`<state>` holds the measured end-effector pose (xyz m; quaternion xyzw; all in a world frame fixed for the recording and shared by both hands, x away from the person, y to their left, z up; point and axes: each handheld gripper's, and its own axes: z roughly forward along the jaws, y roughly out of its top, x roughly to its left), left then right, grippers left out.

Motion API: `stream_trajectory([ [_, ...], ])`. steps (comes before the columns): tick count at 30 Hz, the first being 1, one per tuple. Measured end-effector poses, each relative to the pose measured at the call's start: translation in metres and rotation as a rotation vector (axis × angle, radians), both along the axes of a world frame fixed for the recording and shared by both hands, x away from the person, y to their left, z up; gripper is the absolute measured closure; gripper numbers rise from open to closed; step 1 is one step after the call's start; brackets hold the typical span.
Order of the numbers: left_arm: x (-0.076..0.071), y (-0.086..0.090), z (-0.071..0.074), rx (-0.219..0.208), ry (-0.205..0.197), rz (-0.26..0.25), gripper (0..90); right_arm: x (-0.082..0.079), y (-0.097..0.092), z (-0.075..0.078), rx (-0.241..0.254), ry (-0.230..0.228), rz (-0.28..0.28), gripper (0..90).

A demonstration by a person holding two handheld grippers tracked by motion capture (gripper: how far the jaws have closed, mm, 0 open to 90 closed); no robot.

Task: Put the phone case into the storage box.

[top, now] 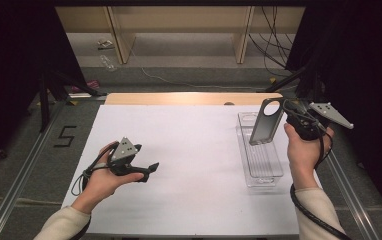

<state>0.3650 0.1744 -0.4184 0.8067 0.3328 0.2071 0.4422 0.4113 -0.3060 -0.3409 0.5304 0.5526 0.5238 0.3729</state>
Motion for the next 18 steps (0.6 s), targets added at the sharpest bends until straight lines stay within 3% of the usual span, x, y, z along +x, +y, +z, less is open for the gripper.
stream_trajectory([
  [18,0.0003,0.0005,-0.0002,0.0,0.0,0.0,14.6,0.0082,0.0001,-0.0004,-0.013,0.003,-0.006,88.1],
])
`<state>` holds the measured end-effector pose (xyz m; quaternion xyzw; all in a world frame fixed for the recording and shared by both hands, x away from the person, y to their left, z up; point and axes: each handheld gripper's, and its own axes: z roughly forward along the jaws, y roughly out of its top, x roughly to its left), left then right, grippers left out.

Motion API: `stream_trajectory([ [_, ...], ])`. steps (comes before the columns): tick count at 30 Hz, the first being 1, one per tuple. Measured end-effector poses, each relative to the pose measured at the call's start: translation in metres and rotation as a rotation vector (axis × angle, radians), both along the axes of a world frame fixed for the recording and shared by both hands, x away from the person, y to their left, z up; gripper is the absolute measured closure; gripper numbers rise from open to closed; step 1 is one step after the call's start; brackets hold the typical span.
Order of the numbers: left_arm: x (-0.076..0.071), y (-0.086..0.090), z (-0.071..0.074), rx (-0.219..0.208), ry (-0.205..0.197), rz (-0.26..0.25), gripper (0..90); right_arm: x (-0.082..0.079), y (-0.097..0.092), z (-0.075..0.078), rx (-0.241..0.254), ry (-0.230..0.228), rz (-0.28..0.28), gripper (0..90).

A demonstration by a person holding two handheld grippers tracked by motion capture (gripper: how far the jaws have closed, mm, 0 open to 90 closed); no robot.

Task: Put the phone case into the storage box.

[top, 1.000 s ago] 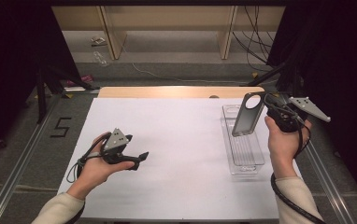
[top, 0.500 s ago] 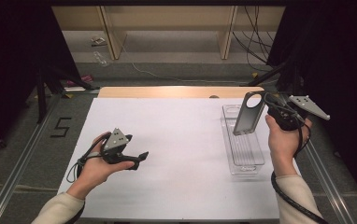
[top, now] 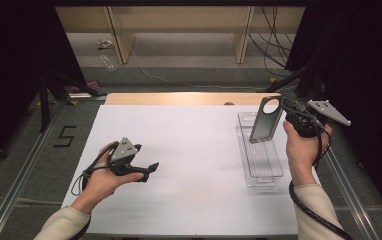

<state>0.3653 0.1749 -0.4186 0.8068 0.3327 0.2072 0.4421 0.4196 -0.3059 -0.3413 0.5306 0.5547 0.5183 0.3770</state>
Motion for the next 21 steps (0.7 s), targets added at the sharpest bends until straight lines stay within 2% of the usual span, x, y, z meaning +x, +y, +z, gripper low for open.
stream_trajectory([
  [21,0.0002,0.0003,0.0002,-0.004,-0.002,0.004,14.6,0.0085,0.0011,-0.0007,-0.008,0.0,-0.011,88.1],
])
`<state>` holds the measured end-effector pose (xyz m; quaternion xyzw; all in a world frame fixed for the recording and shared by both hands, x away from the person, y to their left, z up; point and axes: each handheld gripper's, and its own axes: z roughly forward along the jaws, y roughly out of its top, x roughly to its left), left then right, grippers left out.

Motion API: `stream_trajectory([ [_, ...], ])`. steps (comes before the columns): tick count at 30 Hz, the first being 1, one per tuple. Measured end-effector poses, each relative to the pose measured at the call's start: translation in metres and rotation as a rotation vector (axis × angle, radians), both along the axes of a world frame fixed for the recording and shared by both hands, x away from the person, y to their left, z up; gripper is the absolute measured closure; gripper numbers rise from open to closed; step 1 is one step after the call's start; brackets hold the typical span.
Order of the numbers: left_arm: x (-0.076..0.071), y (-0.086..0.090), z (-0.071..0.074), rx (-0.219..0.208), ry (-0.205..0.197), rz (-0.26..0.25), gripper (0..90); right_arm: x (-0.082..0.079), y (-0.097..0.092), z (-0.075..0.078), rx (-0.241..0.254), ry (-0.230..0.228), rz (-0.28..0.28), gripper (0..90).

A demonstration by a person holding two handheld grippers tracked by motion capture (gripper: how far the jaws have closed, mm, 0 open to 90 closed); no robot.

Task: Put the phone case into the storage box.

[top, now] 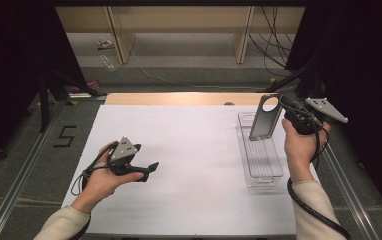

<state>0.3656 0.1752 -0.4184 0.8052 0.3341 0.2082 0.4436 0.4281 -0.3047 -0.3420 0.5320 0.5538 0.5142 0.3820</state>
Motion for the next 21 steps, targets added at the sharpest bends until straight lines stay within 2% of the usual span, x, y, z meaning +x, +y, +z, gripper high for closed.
stream_trajectory([
  [21,0.0001,-0.0004,-0.0001,-0.001,0.002,-0.001,14.6,0.0088,-0.0016,-0.002,0.011,0.004,-0.007,88.1],
])
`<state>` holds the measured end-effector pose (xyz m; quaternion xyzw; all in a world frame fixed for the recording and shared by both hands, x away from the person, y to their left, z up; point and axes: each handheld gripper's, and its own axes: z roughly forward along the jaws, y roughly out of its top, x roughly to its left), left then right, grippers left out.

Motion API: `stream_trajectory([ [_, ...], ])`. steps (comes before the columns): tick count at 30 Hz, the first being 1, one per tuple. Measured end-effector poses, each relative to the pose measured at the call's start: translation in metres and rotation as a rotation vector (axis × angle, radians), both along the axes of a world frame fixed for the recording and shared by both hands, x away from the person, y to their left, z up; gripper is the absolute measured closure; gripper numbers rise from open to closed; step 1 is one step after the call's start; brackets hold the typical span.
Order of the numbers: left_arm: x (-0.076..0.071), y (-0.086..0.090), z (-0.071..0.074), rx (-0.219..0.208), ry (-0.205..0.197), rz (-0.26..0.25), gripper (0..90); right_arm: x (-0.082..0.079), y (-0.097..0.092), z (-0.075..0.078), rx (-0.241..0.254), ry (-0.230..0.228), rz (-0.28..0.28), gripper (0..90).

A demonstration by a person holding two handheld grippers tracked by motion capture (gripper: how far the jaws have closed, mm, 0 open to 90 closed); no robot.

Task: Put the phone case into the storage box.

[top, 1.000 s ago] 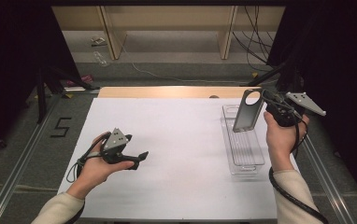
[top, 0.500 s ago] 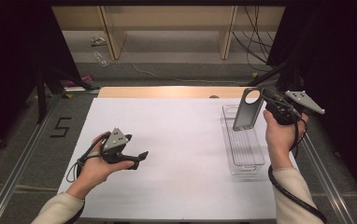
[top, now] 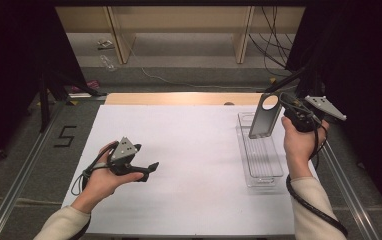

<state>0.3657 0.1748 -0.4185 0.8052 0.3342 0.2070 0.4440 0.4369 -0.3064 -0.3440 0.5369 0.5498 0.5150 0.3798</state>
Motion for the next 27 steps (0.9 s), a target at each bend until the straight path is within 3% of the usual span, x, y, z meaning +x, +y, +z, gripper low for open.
stream_trajectory([
  [27,0.0,0.0005,0.0015,-0.001,-0.002,0.002,14.7,0.0069,-0.0001,-0.0034,0.0,0.008,-0.003,88.0],
])
